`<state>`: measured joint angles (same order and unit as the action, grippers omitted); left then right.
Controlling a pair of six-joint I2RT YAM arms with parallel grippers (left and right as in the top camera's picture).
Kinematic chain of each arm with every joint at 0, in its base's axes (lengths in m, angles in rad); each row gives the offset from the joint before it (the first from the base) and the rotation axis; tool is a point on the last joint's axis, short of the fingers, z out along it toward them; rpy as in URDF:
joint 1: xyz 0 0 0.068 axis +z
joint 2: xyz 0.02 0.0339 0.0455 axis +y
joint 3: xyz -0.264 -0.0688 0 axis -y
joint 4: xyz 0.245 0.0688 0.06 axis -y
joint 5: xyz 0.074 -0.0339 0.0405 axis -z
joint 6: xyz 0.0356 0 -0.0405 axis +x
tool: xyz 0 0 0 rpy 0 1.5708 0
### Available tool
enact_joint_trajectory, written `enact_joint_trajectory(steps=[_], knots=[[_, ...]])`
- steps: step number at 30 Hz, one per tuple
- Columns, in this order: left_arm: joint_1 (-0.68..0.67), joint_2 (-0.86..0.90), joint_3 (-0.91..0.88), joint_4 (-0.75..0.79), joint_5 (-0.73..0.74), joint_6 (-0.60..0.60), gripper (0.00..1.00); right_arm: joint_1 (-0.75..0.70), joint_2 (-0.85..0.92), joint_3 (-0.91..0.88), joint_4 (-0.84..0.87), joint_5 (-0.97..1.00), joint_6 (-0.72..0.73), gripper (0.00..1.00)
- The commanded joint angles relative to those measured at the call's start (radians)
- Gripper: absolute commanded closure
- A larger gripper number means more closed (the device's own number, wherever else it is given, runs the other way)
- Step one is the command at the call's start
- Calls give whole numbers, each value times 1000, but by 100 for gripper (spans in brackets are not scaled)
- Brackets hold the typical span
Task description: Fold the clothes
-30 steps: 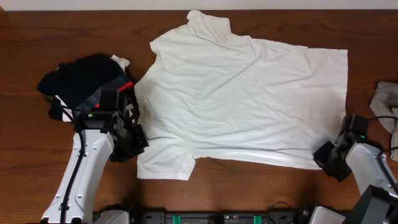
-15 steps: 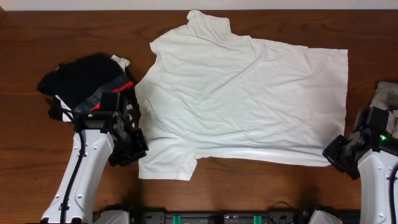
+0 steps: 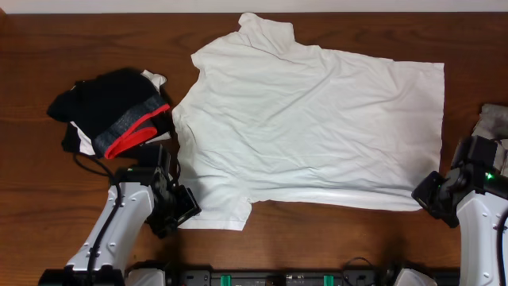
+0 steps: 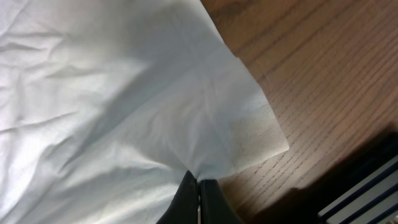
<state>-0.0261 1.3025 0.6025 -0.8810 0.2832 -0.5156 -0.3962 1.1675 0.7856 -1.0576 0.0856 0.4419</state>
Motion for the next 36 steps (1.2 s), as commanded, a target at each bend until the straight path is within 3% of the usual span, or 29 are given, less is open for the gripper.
enact_joint_trajectory(steps=[1, 8, 12, 14, 17, 19, 24, 30, 36], knots=[[3, 0, -10, 28, -100, -75, 29, -5, -5, 9, 0, 3, -10, 99], [3, 46, -11, 85, -162, -74, 26, -5, -5, 9, 3, -8, -10, 99], [3, 128, -13, 95, -128, -73, 35, -5, -5, 9, 9, -8, -10, 99], [3, 174, -13, 95, -107, -69, 49, -5, -5, 9, 11, -8, -10, 99], [3, 216, -12, 96, -85, -64, 81, -5, -5, 9, 16, -9, -10, 99], [3, 216, -9, 91, -54, -52, 94, -5, -5, 10, 19, -8, -10, 99], [3, 151, 51, -34, 29, -15, 94, -5, -5, 18, 14, -13, -10, 99], [3, -69, 165, -283, 180, 23, 94, -5, -12, 84, -76, -38, -10, 99], [3, -285, 297, -387, 179, 24, 94, -2, -25, 164, -165, -88, -42, 99]])
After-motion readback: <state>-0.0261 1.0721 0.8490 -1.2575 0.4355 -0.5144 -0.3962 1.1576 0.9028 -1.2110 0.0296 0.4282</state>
